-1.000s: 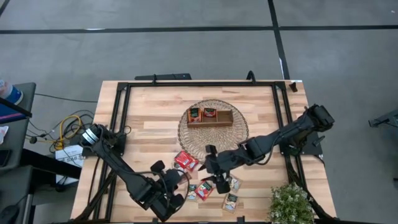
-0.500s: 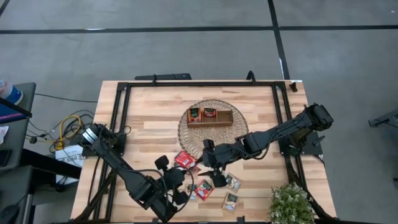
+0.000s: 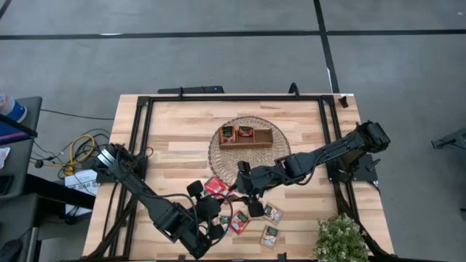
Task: Pick & Place Tea
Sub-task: Put the red tea bag into the middle section of the wooden organizer
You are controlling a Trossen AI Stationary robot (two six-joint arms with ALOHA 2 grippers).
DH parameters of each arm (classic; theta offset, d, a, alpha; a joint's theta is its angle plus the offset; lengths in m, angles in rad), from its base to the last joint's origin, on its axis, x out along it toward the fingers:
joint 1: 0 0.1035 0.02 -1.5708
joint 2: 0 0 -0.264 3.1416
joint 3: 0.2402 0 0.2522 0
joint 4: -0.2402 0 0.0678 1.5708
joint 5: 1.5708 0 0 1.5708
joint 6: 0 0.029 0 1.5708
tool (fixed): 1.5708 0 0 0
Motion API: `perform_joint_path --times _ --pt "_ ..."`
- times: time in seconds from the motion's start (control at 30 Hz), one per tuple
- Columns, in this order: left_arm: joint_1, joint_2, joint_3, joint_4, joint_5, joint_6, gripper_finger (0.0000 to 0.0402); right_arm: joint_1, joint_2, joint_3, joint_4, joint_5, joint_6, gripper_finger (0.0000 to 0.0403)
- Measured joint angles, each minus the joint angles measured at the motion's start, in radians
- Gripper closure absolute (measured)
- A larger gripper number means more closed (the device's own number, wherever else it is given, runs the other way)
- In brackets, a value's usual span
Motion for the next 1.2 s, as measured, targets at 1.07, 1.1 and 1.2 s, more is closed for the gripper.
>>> perform_joint_path --times 1.07,1.1,1.2 --pt "-0.085 -0.131 0.036 -0.364 -0.190 -0.192 0.0228 -0.036 -0.085 0.000 -0.290 0.284 0.010 0.0403" --pt "-0.087 -0.149 0.017 -0.388 -0.198 -0.238 0.0228 -0.053 -0.099 0.000 -0.314 0.293 0.010 0.0403" --pt "-0.094 -0.212 -0.059 -0.386 -0.232 -0.299 0.0227 -0.120 -0.121 0.000 -0.334 0.296 -0.011 0.0403"
